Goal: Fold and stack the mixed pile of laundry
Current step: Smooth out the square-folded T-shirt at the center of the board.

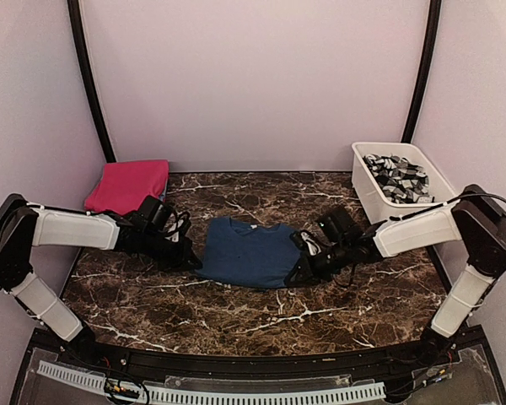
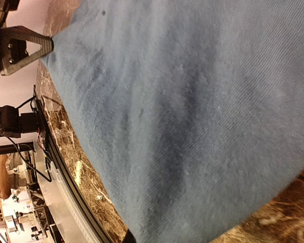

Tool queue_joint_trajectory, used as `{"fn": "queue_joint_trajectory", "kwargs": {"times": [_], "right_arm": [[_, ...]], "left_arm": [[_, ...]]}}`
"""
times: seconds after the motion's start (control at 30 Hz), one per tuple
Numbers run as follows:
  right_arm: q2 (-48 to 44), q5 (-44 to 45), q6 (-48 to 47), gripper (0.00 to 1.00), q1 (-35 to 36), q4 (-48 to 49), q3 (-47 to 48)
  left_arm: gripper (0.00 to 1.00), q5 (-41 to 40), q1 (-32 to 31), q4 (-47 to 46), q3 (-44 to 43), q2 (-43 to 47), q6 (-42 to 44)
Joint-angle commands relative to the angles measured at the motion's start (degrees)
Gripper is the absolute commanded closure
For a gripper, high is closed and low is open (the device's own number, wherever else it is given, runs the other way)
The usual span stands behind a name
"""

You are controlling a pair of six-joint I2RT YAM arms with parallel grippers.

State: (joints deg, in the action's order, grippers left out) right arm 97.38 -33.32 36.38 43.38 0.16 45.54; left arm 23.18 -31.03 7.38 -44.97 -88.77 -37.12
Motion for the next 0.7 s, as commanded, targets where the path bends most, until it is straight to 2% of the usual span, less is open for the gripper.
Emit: {"fn": "queue_joint_trajectory", "kwargs": {"times": [0.0, 0.07, 0.2, 0.3, 0.5, 0.53, 0.6, 0.67], "right_arm": [[-6.0, 1.5, -5.6, 1.0, -4.2, -10.5, 2.1], [-5.3, 1.0, -6.9, 1.0, -4.4, -12.1, 1.3], [-2.6, -2.0, -6.0, 1.0, -3.9, -9.3, -3.3], [-1.7, -2.3, -5.9, 1.0, -3.5, -9.1, -5.8], [-1.9, 0.2, -7.1, 1.0, -3.5, -14.4, -7.3], [-2.1, 1.3, -7.5, 0.93, -3.5, -15.8, -7.1], [-2.9, 4.3, -8.1, 0.82, -3.8, -19.0, -6.0], [-5.8, 7.4, -8.3, 0.6, -4.1, -21.8, -4.5]], "left_arm": [[1.0, -0.6, -0.3, 1.3, 0.8, 5.1, -1.6], [1.0, 0.1, -0.6, 0.1, 2.7, 5.1, -2.6], [1.0, 1.2, -3.2, -4.0, 6.6, 3.2, -5.1], [1.0, 1.3, -7.8, -6.9, 7.7, 1.0, -8.0], [1.0, -0.9, -10.7, -10.3, 10.8, -2.0, -13.9], [1.0, -1.4, -10.8, -10.3, 11.1, -1.2, -14.3], [0.89, -2.8, -10.7, -9.7, 11.9, 0.7, -15.2], [0.74, -3.7, -10.7, -9.1, 12.1, 3.9, -15.5]]}}
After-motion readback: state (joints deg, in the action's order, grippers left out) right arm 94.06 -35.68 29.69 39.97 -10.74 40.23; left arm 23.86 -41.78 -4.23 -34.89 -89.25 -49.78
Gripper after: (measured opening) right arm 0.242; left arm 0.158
